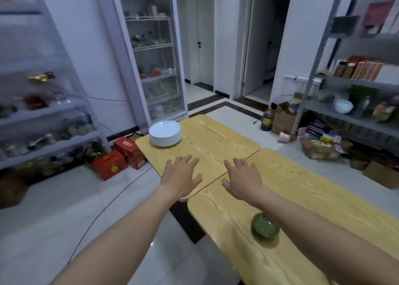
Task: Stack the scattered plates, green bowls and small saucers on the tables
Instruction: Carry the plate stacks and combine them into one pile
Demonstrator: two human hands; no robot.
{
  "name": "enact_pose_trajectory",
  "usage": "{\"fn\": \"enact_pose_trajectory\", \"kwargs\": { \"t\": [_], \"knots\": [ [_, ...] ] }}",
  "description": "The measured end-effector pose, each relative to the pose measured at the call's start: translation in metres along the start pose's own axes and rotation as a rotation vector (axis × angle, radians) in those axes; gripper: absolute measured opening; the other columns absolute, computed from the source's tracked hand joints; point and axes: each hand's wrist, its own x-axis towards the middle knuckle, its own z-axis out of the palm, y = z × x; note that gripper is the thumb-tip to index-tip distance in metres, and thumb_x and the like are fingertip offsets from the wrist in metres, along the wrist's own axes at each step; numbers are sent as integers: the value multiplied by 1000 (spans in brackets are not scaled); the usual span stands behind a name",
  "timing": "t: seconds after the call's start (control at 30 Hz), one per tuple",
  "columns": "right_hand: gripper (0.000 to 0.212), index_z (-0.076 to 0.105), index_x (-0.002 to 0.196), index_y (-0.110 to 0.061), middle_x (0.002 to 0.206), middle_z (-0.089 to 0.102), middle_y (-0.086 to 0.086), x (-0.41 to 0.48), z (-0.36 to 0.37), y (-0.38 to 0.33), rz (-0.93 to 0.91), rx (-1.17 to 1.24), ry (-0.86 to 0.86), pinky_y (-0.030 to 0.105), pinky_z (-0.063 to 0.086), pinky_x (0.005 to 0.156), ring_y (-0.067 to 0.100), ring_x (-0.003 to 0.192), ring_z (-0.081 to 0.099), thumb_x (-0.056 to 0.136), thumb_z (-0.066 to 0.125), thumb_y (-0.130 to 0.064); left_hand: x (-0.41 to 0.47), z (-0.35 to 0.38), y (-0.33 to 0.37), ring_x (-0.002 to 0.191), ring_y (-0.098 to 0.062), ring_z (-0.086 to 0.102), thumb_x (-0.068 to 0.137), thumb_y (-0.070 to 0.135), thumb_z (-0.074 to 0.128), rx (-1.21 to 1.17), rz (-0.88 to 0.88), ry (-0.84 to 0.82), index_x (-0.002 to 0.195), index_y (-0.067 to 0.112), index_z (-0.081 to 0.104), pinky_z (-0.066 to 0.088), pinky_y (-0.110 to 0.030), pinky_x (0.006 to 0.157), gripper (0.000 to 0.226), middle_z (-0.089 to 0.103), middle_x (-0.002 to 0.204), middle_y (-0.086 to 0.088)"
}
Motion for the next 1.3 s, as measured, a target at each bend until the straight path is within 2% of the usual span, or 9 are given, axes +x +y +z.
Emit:
{"fn": "enact_pose_trajectory", "kwargs": {
  "t": [0.2, 0.4, 0.53, 0.83, 1.0, 1.3],
  "knots": [
    [66, 19, 154, -19, 151, 36, 10, 101, 1, -34, -35, 87, -8, 50, 35, 104, 31, 138, 33, 98, 38, -49, 59, 0, -62, 140, -22, 33, 96, 53, 41, 21, -73, -14, 148, 28, 35, 30, -46, 108, 58, 35, 156, 2],
    [64, 23, 151, -21, 148, 40, 10, 168, -2, -63, -71, 114, -12, 47, 40, 98, 31, 135, 38, 97, 40, -49, 90, 12, -113, 132, -24, 43, 95, 50, 43, -17, -115, -6, 144, 24, 42, 39, -44, 102, 55, 44, 149, 1],
    [63, 23, 152, -21, 150, 39, 10, 204, -2, -86, -85, 111, -13, 46, 39, 100, 29, 136, 37, 97, 41, -47, 107, 20, -151, 136, -24, 39, 96, 50, 43, -38, -148, -24, 146, 24, 40, 35, -46, 105, 56, 38, 154, -1],
    [62, 24, 151, -21, 148, 41, 10, 281, 2, -152, -67, 69, -26, 43, 40, 99, 28, 136, 38, 97, 41, -46, 157, 41, -251, 135, -25, 39, 96, 47, 44, -46, -94, -30, 145, 23, 40, 32, -49, 108, 55, 43, 149, -1],
    [61, 28, 149, -22, 145, 44, 8, 325, 0, -183, -6, 106, -19, 41, 43, 97, 28, 130, 45, 96, 43, -48, 196, 44, -307, 132, -27, 42, 96, 46, 44, -70, -61, -15, 145, 22, 40, 36, -47, 104, 55, 41, 150, -4],
    [61, 27, 150, -22, 143, 48, 3, 401, 15, -200, 75, 161, -66, 40, 44, 94, 27, 126, 49, 96, 43, -46, 275, 75, -366, 135, -27, 39, 97, 45, 43, -107, -17, -50, 148, 24, 37, 37, -47, 105, 56, 39, 152, -4]
  ]
}}
